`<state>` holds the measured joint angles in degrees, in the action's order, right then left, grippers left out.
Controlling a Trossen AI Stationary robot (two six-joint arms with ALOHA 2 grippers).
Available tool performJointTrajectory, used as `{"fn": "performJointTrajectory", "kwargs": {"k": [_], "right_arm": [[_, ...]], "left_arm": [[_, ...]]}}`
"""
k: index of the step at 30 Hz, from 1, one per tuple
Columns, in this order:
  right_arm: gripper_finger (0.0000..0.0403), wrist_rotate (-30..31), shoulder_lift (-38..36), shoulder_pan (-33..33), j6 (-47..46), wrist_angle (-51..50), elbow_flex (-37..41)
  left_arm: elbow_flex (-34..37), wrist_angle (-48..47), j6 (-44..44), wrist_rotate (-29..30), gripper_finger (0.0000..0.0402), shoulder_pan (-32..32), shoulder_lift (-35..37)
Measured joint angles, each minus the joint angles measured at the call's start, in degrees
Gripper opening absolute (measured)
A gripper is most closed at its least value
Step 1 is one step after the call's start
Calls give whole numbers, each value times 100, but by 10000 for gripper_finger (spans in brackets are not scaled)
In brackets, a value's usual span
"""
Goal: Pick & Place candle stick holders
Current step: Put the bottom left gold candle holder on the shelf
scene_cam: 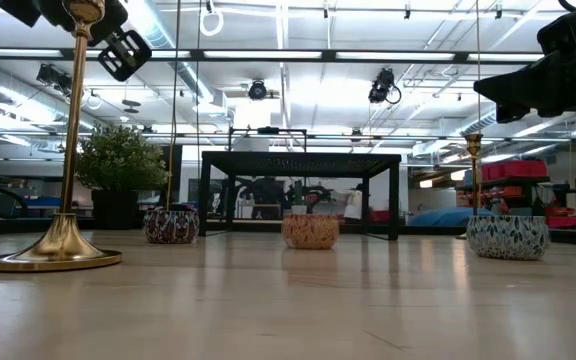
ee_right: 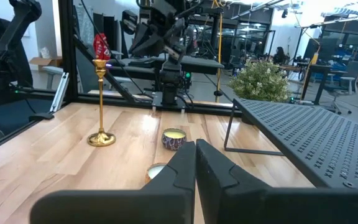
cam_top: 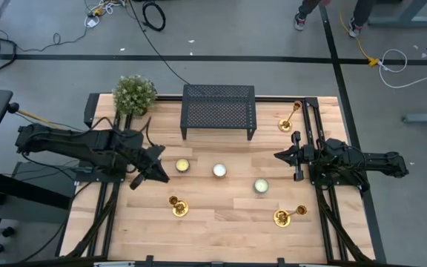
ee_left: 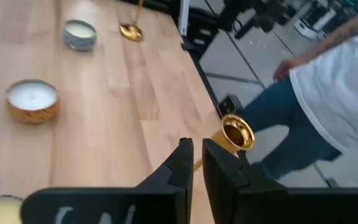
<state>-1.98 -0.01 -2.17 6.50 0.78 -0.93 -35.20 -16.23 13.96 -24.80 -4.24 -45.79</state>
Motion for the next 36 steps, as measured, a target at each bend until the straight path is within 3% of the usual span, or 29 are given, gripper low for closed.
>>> {"fn": "performJointTrajectory", "kwargs": {"k": [8,16,21,28,36], "right_arm": [[13,0,0,-1,0,0,0],[13,0,0,1,0,0,1],[13,0,0,2,0,0,0],[13,1,0,0,0,0,0],[13,0,0,0,1,2,1]], "left_arm": [[0,-10,-695,80,107,-565,-408],[0,-16,-858,110,191,-1029,-867],[0,-17,-868,422,232,-1220,-1259],[4,79,-910,794,249,-1343,-1931],[7,1041,-866,822,244,-1343,-2595]]}}
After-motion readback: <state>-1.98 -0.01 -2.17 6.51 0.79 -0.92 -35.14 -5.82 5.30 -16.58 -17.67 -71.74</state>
